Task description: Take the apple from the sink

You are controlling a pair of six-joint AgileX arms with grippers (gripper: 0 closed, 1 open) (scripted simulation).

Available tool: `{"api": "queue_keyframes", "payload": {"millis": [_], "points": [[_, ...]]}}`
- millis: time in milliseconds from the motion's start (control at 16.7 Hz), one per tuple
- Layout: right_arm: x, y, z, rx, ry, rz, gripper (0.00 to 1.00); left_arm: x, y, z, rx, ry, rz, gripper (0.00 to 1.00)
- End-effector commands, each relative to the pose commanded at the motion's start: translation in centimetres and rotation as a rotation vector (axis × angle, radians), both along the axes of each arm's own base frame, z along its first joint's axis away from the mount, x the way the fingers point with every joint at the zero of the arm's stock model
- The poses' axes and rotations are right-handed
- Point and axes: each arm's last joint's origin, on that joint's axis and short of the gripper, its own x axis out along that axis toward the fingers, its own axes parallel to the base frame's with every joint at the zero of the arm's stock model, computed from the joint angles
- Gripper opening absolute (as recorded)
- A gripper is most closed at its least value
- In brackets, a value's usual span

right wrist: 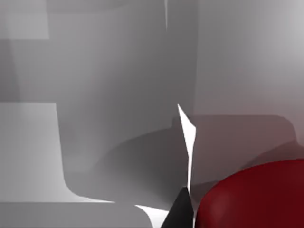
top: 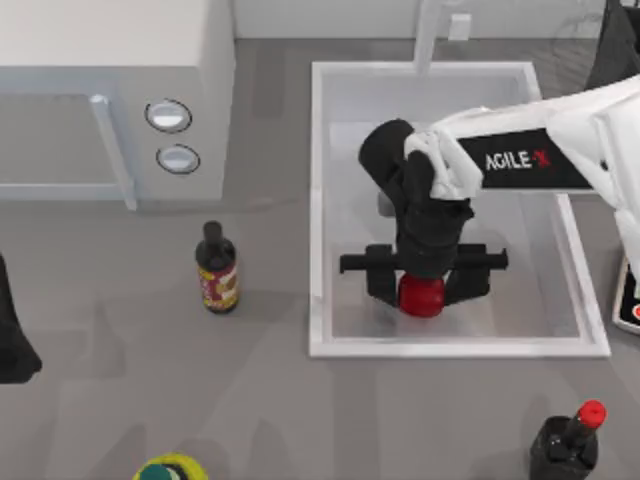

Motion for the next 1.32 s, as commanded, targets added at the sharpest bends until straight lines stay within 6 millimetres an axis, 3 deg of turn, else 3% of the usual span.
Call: {"api": "queue_keyframes", "payload": {"millis": [120, 540, 600, 780, 960, 1320], "points": [[0.0, 0.0, 0.0, 0.0, 0.0, 0.0, 0.0, 0.0, 0.0, 0.0, 0.0, 0.0, 0.0, 1.0], [0.0, 0.0, 0.0, 0.0, 0.0, 0.0, 0.0, 0.0, 0.0, 0.0, 0.0, 0.0, 0.0, 1.0], [0.5, 0.1, 2.9, 0.0, -0.047, 0.008, 0.0, 0.0, 0.0, 0.0, 0.0, 0.0, 0.0, 1.0], [0.8, 0.3, 3.6, -0.001, -0.046, 0.008, 0.0, 0.0, 0.0, 0.0, 0.0, 0.0, 0.0, 1.0], [2.0, 1.1, 6.6, 0.0, -0.047, 0.008, 0.0, 0.0, 0.0, 0.0, 0.0, 0.0, 0.0, 1.0], [2.7, 1.6, 18.2, -0.015, -0.022, 0.008, 0.0, 0.0, 0.0, 0.0, 0.0, 0.0, 0.0, 1.0]]}}
